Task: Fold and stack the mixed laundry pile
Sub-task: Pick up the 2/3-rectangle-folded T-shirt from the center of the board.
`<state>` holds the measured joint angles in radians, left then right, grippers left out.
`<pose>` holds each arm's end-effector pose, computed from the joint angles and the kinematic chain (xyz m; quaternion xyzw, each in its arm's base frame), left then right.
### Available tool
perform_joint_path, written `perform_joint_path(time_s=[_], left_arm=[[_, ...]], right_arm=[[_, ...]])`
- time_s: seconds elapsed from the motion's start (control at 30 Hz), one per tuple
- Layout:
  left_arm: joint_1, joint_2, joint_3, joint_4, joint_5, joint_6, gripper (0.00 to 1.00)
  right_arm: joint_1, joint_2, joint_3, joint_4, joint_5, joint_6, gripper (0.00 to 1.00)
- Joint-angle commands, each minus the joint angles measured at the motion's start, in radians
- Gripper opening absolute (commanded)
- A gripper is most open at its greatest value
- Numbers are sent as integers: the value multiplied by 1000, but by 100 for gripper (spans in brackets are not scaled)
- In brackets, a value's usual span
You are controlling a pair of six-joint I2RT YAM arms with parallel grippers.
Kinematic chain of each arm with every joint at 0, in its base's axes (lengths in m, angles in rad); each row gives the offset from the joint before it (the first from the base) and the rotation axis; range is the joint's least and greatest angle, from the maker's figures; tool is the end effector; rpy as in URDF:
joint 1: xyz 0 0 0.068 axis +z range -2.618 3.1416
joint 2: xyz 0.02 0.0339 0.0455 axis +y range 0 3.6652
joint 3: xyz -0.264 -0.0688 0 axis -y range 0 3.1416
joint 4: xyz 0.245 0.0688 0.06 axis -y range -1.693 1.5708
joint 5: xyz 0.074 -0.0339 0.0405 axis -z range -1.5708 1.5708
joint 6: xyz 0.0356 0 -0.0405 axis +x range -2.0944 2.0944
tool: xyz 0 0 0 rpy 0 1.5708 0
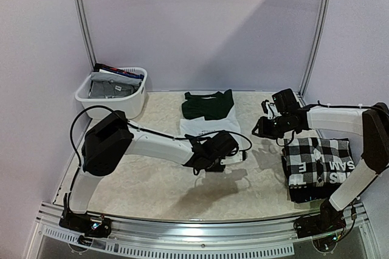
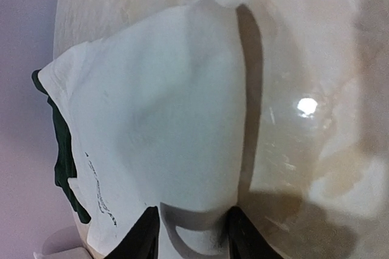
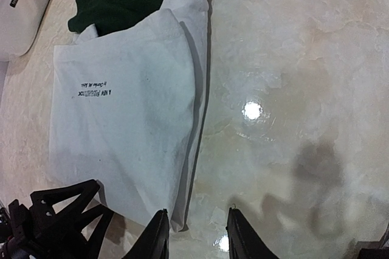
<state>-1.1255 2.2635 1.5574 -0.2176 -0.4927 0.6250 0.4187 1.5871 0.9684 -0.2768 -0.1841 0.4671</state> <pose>0.2209 -0.4237 0.1193 0.6562 0.6487 0.1477 0.3560 0.2959 0.1388 0.1992 -0.0077 0.9400 0.2197 0.2609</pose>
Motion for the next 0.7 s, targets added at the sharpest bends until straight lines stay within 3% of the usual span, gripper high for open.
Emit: perform_joint_path(time_s=[0.0,0.13,0.37,0.67], left_arm=[[19,65,27,-14,-25,29,39],[24,79,35,15,-59,32,31],[15,28,2,16,-45,-2,1],[-69,-139,-153,-16,-28,-133,0]], right_arm=[[0,-29,-10,12,2,7,33],[-1,-30,-10,18,3,5,33],[0,-31,-10,20,-1,1,33],[12,-46,-8,51,-115,-18,32]])
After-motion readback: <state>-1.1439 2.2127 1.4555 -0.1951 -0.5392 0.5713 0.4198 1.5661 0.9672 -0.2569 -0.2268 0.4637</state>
